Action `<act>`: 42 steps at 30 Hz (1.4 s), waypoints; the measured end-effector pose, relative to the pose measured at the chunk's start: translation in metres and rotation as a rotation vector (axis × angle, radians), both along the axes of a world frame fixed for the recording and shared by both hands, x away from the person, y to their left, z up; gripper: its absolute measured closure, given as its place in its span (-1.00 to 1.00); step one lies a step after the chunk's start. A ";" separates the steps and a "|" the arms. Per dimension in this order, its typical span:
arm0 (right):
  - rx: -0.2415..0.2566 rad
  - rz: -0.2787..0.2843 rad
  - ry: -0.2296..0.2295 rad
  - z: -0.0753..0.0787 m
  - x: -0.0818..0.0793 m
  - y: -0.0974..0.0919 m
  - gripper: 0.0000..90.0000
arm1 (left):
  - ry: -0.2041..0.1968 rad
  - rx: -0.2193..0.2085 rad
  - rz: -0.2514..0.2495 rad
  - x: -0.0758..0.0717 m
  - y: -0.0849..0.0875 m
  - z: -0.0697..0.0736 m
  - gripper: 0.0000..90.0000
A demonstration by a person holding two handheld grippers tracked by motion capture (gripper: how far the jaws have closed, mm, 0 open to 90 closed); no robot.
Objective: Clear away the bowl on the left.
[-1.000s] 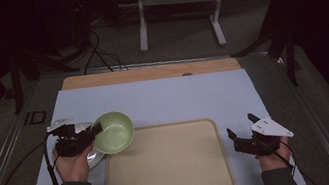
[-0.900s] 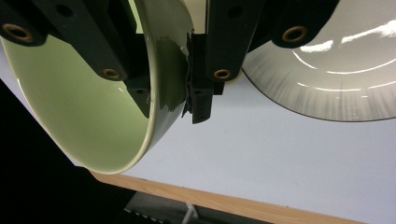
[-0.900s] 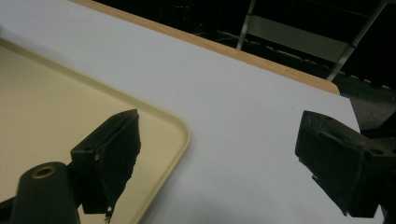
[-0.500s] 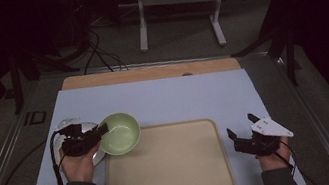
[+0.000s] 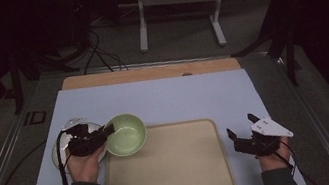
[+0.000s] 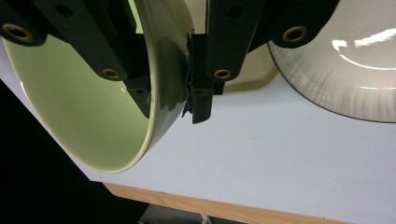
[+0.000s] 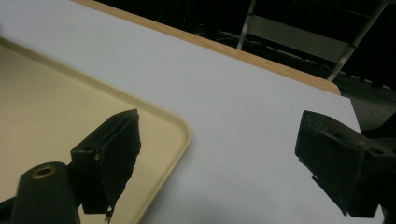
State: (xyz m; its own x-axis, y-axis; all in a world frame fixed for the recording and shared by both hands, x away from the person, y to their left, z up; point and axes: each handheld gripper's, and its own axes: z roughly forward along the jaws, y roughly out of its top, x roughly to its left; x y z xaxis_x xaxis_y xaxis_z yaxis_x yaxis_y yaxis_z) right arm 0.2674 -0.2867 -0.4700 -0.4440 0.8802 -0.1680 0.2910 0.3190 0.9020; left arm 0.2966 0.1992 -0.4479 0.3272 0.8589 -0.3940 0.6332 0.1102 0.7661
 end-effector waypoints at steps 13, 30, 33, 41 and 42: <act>0.000 -0.001 0.000 0.000 0.000 0.000 -0.70 | 0.007 -0.002 -0.034 0.000 -0.010 -0.001 0.75; -0.001 0.000 -0.002 0.000 0.000 -0.001 -0.70 | 0.013 0.013 -0.075 0.000 -0.024 -0.003 0.75; 0.000 -0.001 -0.002 0.000 0.000 -0.001 -0.69 | 0.017 0.015 -0.080 -0.001 -0.027 -0.004 0.75; -0.002 0.000 -0.002 0.000 0.000 -0.001 -0.69 | 0.024 0.028 -0.101 -0.001 -0.034 -0.007 0.75; -0.002 0.000 -0.002 0.000 0.000 -0.001 -0.70 | 0.024 0.031 -0.103 -0.001 -0.035 -0.007 0.75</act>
